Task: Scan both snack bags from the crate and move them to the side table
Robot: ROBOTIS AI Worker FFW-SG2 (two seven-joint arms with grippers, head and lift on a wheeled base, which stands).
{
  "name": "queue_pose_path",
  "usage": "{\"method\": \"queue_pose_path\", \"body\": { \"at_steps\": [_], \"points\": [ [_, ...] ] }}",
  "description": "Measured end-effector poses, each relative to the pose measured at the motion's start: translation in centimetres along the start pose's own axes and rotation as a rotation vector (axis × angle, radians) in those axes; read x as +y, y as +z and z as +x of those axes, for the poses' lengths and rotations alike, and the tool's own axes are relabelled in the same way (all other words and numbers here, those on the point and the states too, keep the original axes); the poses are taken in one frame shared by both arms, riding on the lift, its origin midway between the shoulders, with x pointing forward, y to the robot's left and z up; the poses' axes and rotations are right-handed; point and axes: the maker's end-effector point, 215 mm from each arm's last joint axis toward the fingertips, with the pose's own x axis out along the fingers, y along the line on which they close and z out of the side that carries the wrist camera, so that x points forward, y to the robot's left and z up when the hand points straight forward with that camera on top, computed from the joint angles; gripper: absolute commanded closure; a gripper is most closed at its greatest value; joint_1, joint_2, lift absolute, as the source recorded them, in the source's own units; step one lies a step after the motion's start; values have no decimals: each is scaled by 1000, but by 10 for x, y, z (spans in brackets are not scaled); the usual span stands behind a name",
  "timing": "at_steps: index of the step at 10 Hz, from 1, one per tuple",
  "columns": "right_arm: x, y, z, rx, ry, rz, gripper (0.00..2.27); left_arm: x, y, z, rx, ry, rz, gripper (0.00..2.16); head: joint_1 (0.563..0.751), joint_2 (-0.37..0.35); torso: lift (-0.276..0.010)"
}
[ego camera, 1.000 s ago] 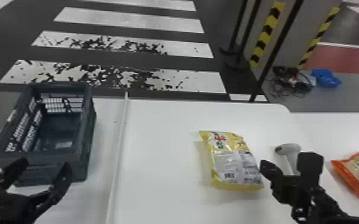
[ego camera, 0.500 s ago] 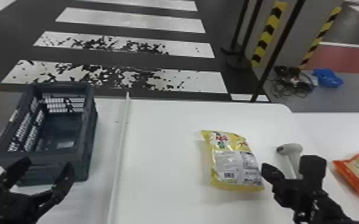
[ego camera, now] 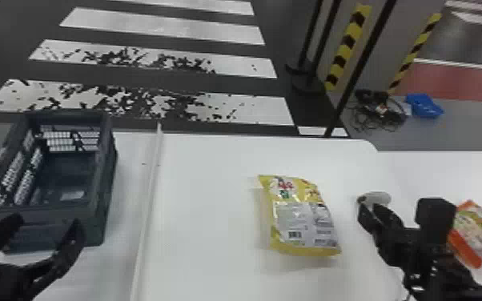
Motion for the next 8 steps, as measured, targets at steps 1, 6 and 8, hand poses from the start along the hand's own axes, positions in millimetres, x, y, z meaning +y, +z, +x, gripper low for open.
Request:
{"method": "queue_pose_path", "body": {
  "at_steps": [1, 6, 8],
  "points": [
    [-9, 1, -3, 12, -14, -9, 60, -1, 0, 0, -1, -1, 0, 36, 695, -209, -99],
    [-56, -27, 14, 155, -11, -33, 56, 1, 2, -1, -2, -2, 8, 36, 695, -271, -99],
    [-65, -34, 26, 214, 27, -7, 53, 2, 2, -1, -1, 0, 8, 36, 695, -280, -99]
  ]
}}
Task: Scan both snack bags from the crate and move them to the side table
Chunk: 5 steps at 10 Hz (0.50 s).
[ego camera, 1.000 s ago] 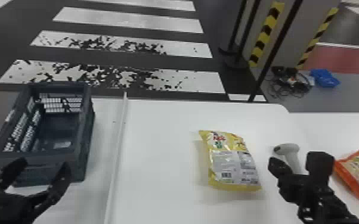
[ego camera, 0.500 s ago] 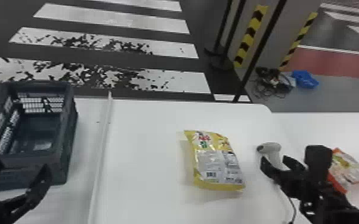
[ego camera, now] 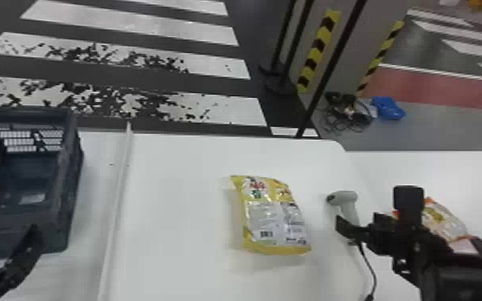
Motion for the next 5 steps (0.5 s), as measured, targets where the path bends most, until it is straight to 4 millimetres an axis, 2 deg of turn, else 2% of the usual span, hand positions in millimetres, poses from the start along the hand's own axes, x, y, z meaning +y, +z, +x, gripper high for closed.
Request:
{"method": "queue_pose_path", "body": {
  "at_steps": [3, 4, 5],
  "points": [
    [-11, -2, 24, 74, 33, 25, 63, 2, -4, -1, 9, 4, 0, 36, 695, -289, -99],
    [-13, -4, 32, 93, 38, 31, 127, 3, -5, 0, 10, 6, 1, 36, 695, -290, -99],
    [-15, -6, 38, 107, 39, 34, 326, 5, -6, 0, 11, 8, 1, 36, 695, -290, -99]
  ]
}}
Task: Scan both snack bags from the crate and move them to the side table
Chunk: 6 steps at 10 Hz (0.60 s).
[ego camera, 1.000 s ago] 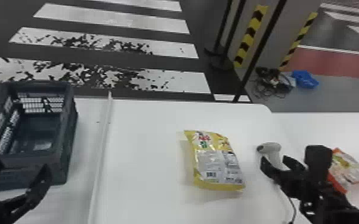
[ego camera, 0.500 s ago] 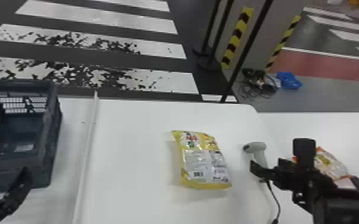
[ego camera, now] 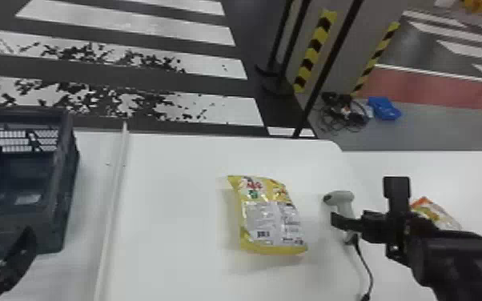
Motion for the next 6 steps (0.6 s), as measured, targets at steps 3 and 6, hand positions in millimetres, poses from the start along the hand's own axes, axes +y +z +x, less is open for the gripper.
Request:
{"method": "queue_pose_path", "body": {
  "at_steps": [3, 6],
  "points": [
    [-8, -3, 7, 34, -1, -1, 1565, 3, -2, 3, 2, 4, 1, 36, 695, -294, -99],
    [-12, -12, 10, 78, 3, 10, 2037, 3, -3, 3, 2, 5, 0, 36, 695, -301, -99]
  ]
}}
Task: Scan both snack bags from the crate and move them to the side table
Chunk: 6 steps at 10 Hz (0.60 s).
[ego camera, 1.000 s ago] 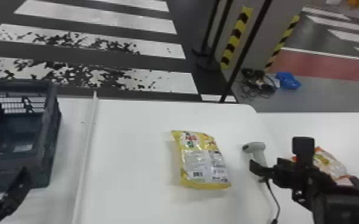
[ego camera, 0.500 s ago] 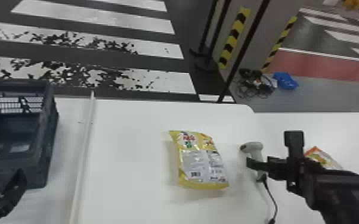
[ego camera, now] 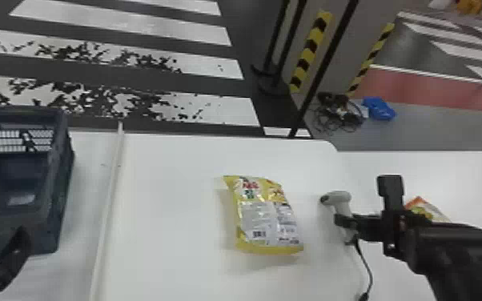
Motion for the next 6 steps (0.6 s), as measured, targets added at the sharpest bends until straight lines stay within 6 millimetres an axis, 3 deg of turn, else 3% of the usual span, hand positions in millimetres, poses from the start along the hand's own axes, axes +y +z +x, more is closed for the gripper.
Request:
{"method": "queue_pose_path", "body": {
  "at_steps": [3, 6],
  "points": [
    [1, 8, -7, -15, -13, -16, 2213, 0, 0, 0, -1, 1, -1, 36, 695, -299, -99],
    [9, 11, -37, -9, -66, -25, 2223, -1, 0, 0, -2, 0, -3, 36, 695, -297, -99]
  ]
}}
